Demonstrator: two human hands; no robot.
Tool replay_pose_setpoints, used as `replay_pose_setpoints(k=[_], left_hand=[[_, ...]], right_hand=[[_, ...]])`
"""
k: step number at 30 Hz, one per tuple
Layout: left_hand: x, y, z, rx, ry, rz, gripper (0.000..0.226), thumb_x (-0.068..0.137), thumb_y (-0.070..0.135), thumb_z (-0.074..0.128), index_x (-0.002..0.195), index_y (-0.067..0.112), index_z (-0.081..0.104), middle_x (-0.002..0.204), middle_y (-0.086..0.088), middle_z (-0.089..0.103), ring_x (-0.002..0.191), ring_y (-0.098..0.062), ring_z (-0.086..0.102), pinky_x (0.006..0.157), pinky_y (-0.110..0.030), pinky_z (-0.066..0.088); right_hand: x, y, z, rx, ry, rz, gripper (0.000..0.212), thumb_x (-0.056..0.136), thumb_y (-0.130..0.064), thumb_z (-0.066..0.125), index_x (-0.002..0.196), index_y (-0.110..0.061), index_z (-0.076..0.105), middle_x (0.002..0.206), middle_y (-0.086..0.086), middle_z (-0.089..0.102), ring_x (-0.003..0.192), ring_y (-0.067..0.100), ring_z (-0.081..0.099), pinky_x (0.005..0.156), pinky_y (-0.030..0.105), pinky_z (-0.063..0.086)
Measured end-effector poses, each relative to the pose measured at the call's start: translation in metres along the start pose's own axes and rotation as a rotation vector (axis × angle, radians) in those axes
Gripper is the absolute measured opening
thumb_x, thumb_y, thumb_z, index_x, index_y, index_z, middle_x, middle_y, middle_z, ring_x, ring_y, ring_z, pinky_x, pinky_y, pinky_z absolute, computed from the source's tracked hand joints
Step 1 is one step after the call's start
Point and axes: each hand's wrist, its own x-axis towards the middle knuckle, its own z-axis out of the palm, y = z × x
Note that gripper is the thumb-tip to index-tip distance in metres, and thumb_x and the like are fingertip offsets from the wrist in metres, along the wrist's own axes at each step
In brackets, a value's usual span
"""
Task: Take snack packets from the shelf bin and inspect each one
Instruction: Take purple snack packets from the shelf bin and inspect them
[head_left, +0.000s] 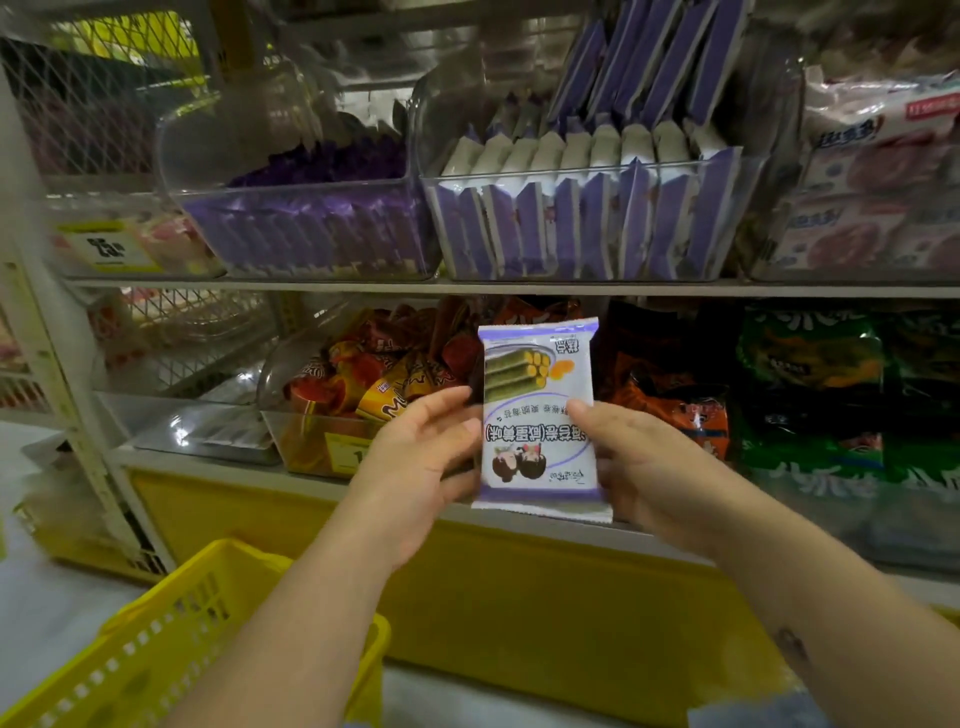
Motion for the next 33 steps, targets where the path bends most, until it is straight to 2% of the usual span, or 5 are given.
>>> replay_pose_setpoints(k=[6,10,13,24,33], left_hand=[[-0.009,-0.01,0.024,0.174,-0.147,0.096,0.045,0.085,0.042,0.064,0.129,0.037,0.055,0.121,0.011,0.068,0.111,-0.011,0.065,0.095,-0.038,0.052],[-0.007,-0.014,0.021,0.149,-0.099,0.104,0.052,0.095,0.016,0.059,0.142,0.031,0.044,0.131,0.003,0.062,0.119,-0.018,0.061,0.101,-0.05,0.048],[-0.007,-0.014,0.019,0.179,-0.057,0.115,0.055,0.094,0.01,0.06,0.142,0.032,0.044,0.133,0.001,0.06,0.119,-0.019,0.06,0.098,-0.05,0.05],[-0.007,-0.002,0.01,-0.101,-0.212,0.051,0.046,0.095,0.003,0.049,0.135,0.026,0.047,0.122,-0.007,0.068,0.11,-0.028,0.067,0.077,-0.04,0.059],[0.001,0.001,-0.013,0.653,0.019,0.395,0.059,0.084,0.021,0.074,0.131,0.045,0.046,0.112,0.033,0.059,0.104,0.014,0.056,0.079,-0.011,0.051]], right_hand=[[0.004,0.011,0.02,-0.278,0.127,-0.311,0.029,0.093,-0.038,0.051,0.119,-0.04,0.063,0.1,-0.01,0.075,0.089,0.01,0.072,0.066,0.022,0.057],[0.006,0.018,0.022,-0.361,0.105,-0.265,0.04,0.1,-0.019,0.048,0.135,-0.038,0.051,0.117,-0.015,0.069,0.104,0.0,0.065,0.091,0.024,0.054],[0.004,0.017,0.021,-0.438,0.115,-0.275,0.047,0.098,-0.011,0.051,0.137,-0.037,0.049,0.121,-0.019,0.063,0.102,-0.013,0.059,0.078,0.004,0.048],[0.003,0.012,0.009,-0.265,0.088,-0.253,0.06,0.069,-0.027,0.081,0.122,-0.035,0.052,0.11,-0.013,0.071,0.099,0.004,0.068,0.081,0.027,0.058],[-0.006,0.004,0.01,-0.844,0.251,-0.467,0.062,0.073,-0.019,0.084,0.126,-0.039,0.059,0.103,-0.029,0.063,0.097,-0.017,0.057,0.075,0.007,0.051]])
